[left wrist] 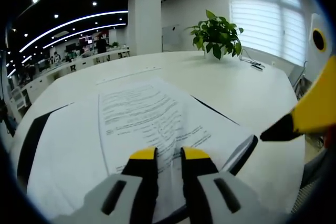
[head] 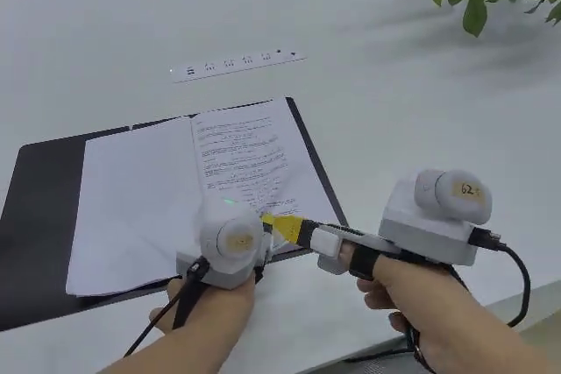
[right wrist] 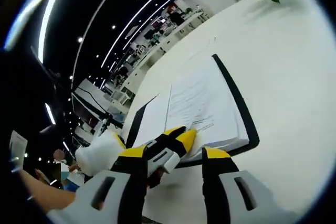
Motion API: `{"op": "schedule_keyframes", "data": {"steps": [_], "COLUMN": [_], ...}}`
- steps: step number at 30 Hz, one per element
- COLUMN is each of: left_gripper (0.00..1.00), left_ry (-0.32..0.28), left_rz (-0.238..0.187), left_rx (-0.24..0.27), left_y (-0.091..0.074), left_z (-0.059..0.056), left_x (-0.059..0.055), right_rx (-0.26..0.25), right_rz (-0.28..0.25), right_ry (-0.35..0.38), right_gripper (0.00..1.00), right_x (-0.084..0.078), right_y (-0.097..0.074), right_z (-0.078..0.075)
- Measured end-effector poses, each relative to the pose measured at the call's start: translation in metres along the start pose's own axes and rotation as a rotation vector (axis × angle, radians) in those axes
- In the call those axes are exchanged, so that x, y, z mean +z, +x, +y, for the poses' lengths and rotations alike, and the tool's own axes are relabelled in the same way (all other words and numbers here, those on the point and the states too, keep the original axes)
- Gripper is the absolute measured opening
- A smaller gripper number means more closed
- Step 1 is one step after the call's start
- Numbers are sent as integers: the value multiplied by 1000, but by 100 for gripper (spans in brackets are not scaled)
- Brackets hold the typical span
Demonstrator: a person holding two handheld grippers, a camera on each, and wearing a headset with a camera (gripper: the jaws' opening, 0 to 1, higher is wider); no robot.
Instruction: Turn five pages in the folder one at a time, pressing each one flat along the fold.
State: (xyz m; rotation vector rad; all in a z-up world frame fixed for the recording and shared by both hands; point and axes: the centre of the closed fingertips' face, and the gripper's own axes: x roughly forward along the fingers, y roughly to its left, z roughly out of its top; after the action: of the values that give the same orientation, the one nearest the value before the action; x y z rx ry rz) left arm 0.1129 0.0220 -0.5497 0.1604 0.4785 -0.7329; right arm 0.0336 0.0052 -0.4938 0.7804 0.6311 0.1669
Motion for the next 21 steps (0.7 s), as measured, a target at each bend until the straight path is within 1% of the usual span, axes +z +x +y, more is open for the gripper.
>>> {"op": "schedule_keyframes", "data": {"steps": [2, 5, 6, 8, 11, 12, 13, 14, 15, 16, 17, 19, 20, 21], "left_gripper": [16, 16, 16, 16, 16, 16, 16, 16, 16, 16, 16, 16, 16, 16], "left_ry": [-2, -2, -2, -2, -1, -2, 0, -1, -1, -1, -1, 0, 0, 1], "left_rz": [-1, -1, -2, -1, -2, -2, -2, -2, -3, -3, -1, 0, 2, 2], "left_rx": [0, -2, -3, -2, -2, -2, -3, -3, -3, -3, -3, -4, -5, -6], "left_y": [0, 0, 0, 0, 0, 0, 0, -1, -1, -1, -1, -1, -1, -1], "left_z": [0, 0, 0, 0, 0, 0, -1, 0, -1, -1, -1, -1, -1, -1], "left_x": [0, 0, 0, 0, 0, 0, 0, 0, 0, 0, 0, 0, 0, 0], "right_rx": [-6, -21, -28, -32, -43, -49, -48, -57, -72, -77, -87, -112, -129, -144], "right_rz": [-3, -7, -15, -5, -23, -18, -33, -42, -39, -43, -59, -57, -72, -72], "right_ry": [38, 73, 85, 112, 126, 138, 141, 146, 150, 157, 166, 175, 174, 182], "right_gripper": [38, 36, 36, 35, 34, 33, 32, 31, 30, 28, 26, 21, 17, 14], "right_x": [-1, -2, -1, -4, -2, -3, -1, 0, -1, -1, 1, -1, 1, 0], "right_y": [5, 12, 13, 16, 19, 20, 21, 22, 23, 24, 24, 23, 23, 22], "right_z": [-5, -13, -15, -19, -23, -25, -25, -27, -31, -33, -37, -43, -47, -50]}}
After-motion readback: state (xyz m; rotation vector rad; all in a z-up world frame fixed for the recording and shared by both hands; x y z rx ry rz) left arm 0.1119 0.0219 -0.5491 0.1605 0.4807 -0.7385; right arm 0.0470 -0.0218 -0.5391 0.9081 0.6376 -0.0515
